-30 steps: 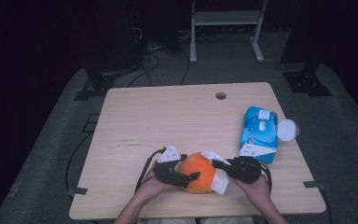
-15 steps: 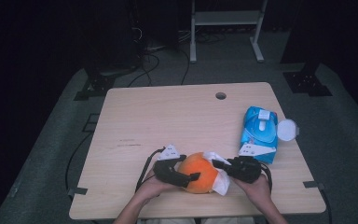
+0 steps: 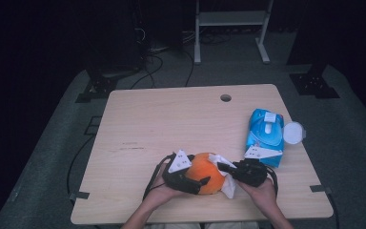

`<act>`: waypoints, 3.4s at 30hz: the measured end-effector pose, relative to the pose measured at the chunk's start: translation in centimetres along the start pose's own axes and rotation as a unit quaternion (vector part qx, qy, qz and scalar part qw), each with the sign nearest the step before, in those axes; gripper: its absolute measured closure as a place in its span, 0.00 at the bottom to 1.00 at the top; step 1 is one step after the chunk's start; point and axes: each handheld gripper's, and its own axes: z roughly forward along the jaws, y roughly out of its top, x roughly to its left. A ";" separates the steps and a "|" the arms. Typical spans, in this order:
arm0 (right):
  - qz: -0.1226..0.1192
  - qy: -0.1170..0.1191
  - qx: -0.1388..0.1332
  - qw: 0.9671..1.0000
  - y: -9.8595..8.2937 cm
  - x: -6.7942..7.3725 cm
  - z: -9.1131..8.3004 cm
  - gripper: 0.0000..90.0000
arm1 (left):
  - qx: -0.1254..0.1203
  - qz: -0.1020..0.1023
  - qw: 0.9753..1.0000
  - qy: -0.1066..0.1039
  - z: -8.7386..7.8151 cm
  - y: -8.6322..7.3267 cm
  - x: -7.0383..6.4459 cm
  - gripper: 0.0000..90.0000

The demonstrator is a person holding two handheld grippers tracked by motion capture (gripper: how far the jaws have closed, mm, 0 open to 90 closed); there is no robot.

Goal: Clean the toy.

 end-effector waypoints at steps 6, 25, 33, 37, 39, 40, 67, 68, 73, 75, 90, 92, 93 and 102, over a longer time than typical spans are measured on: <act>-0.025 0.032 -0.008 0.999 0.8 2.2 0.9 0.92 | -0.013 0.085 0.996 0.032 -0.2 0.2 -1.5 0.28; -0.010 -0.015 -0.010 1.000 0.3 0.7 0.3 0.92 | 0.012 0.032 0.999 0.007 -0.4 0.3 -0.9 0.28; 0.013 -0.054 0.005 0.998 -0.6 -0.9 0.2 0.92 | 0.010 -0.022 1.000 -0.010 -0.4 0.4 0.2 0.07; 0.020 -0.028 -0.012 0.999 -0.2 -0.4 0.0 0.92 | 0.019 -0.031 0.999 -0.017 -0.1 0.0 0.5 0.15; 0.014 -0.019 -0.024 0.999 0.3 0.1 -0.2 0.92 | 0.004 -0.001 1.000 0.004 -0.3 0.3 -0.1 0.23; 0.011 -0.015 -0.030 0.999 0.4 0.3 -0.2 0.92 | -0.010 0.025 0.999 0.022 -0.4 0.6 -0.7 0.26; 0.035 -0.030 -0.020 0.999 -0.2 -0.4 0.1 0.92 | 0.000 0.022 1.000 -0.001 -0.8 -0.1 -0.3 0.20; 0.028 -0.023 -0.024 0.999 0.0 0.0 0.1 0.92 | -0.001 0.019 1.000 -0.003 -0.8 -0.1 -0.3 0.18; 0.023 -0.030 -0.009 0.999 -0.4 -0.3 0.5 0.92 | -0.008 -0.039 0.999 -0.008 -1.3 0.3 1.0 0.10; 0.042 -0.032 -0.007 0.999 -0.8 -1.1 0.4 0.92 | 0.004 -0.069 0.998 -0.012 -1.1 0.1 1.5 0.10; 0.024 -0.017 -0.019 0.999 0.1 -0.5 -0.1 0.92 | -0.014 -0.030 0.999 0.002 -1.0 0.7 0.3 0.10; 0.022 -0.017 -0.017 0.999 0.1 -0.4 -0.1 0.92 | 0.002 -0.062 0.998 -0.005 -0.6 0.3 0.8 0.10; 0.021 -0.014 -0.017 1.000 0.2 -0.2 0.0 0.92 | 0.005 -0.055 0.998 -0.006 -0.4 0.2 0.7 0.11; -0.017 0.014 -0.021 1.000 0.9 1.9 0.5 0.92 | -0.014 0.020 1.000 -0.003 -1.2 0.9 -0.7 0.17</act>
